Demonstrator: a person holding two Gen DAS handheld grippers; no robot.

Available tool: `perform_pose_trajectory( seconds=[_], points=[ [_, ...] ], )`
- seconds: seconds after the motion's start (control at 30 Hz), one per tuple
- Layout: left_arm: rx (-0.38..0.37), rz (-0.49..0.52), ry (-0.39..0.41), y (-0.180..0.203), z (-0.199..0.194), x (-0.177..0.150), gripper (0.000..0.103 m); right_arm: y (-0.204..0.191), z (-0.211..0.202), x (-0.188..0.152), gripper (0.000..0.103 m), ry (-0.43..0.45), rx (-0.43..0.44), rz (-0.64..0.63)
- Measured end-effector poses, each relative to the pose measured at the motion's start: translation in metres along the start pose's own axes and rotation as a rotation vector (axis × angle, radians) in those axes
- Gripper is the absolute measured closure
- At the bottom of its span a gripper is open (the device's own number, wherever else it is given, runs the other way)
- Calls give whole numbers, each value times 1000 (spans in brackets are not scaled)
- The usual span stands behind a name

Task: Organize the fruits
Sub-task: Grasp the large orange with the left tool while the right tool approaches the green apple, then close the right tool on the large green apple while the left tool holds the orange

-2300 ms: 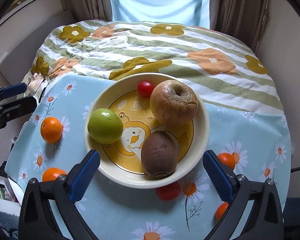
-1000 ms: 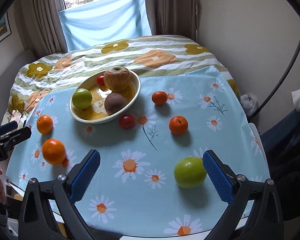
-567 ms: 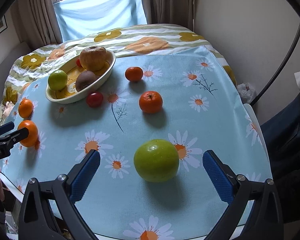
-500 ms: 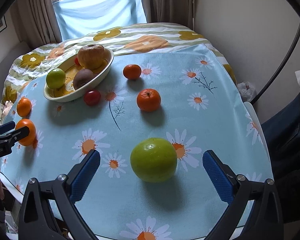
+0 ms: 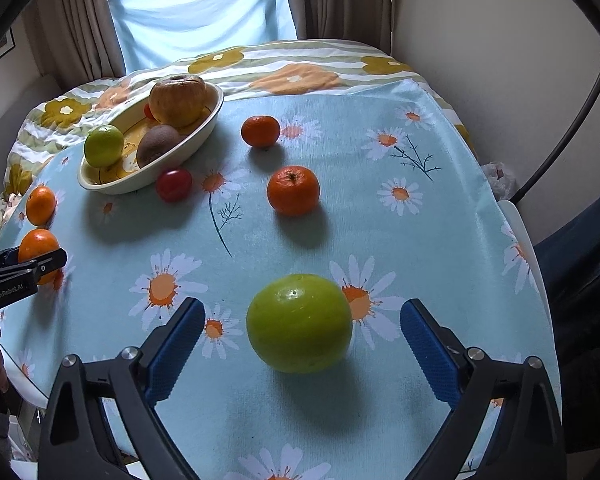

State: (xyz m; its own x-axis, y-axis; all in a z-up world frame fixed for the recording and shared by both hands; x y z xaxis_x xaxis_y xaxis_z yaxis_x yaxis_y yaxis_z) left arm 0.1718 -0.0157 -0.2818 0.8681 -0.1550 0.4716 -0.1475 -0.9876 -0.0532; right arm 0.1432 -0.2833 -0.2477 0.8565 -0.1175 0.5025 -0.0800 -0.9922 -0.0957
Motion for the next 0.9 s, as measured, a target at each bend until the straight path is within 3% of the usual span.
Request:
perform_pose_trajectory(
  seconds=[0.53, 0.77, 0.8, 0.9],
  points=[
    [-16, 6, -16, 3, -12, -16, 38, 2, 7, -3, 26, -27, 8, 15],
    [-21, -15, -11, 5, -24, -24, 38, -1, 8, -4, 26, -28, 18, 14],
    [-22, -18, -9, 6, -25, -24, 38, -1, 8, -4, 29, -29, 20, 13],
    [-22, -26, -1, 7, -31, -25, 38, -2, 13, -4, 56, -46, 25, -2]
  ],
)
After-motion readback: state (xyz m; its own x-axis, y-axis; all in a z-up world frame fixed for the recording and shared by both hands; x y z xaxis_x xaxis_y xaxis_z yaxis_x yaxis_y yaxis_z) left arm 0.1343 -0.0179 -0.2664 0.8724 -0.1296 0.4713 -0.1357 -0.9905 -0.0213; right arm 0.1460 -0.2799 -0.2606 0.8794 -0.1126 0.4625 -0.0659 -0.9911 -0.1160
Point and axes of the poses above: each gripper's, at about its wrist camera, not at the fingertips, and z roughly the way its jaws point, y to its right, x to its top, the point moved 7 cm from there along z, roughly the way its jaws point, and after that the axes turned 4 degrees about z, right-handed, at the moved point
